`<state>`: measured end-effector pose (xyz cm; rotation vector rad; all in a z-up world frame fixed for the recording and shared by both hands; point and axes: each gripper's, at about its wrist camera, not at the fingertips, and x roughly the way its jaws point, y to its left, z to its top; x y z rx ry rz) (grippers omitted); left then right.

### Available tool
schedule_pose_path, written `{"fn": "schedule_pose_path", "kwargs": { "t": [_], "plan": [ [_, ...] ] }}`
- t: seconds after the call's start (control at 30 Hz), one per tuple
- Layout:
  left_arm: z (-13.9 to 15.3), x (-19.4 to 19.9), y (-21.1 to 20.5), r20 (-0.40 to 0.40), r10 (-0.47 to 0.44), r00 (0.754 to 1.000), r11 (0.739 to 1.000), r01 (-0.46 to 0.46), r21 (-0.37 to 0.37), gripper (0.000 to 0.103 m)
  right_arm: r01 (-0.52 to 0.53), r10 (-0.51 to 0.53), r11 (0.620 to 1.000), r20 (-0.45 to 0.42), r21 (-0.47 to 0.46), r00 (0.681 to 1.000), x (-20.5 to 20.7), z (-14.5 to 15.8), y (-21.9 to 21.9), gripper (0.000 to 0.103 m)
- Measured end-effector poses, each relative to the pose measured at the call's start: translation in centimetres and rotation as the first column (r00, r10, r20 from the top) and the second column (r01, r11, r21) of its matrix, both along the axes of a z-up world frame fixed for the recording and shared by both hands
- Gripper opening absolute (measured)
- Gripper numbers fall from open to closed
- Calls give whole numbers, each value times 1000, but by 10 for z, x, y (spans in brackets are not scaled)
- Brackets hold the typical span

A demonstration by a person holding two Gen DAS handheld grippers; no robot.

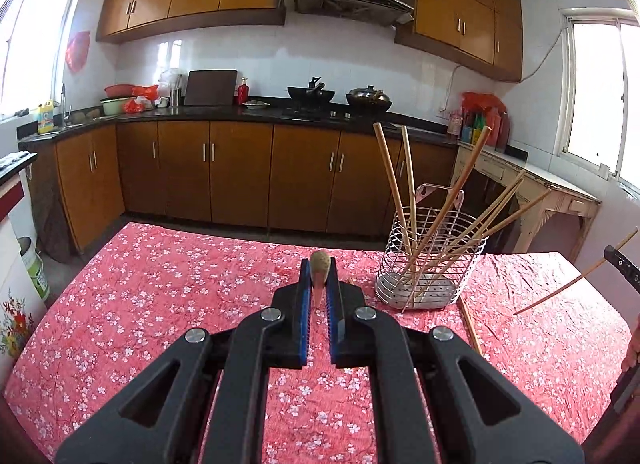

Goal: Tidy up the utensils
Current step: 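Raise the left gripper's chopstick upright over the wire holder while the right gripper carries its chopstick there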

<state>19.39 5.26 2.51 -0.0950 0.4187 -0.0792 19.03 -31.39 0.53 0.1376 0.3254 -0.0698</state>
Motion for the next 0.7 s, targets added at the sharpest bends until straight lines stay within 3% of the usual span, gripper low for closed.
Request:
{"fn": "schedule_pose_path", "kwargs": {
  "t": [0.13,0.27,0.5,0.7],
  "plan": [
    [2,6,1,-2,16,1000,1000,-16,-8,7,-2,2,1000,10,7,1000,1,3,-1,8],
    [18,13,5,14,33,999,999,-33,-12,7,-25,24,1000,58,12,998,-2,28,-2,8],
    [76,13,12,102,35,994,999,-31,-39,7,-157,142,983,149,96,979,-17,96,-9,8],
    [132,8,-1,227,29,973,999,-21,-37,7,-276,233,947,240,166,942,-22,144,-5,8]
  ]
}}
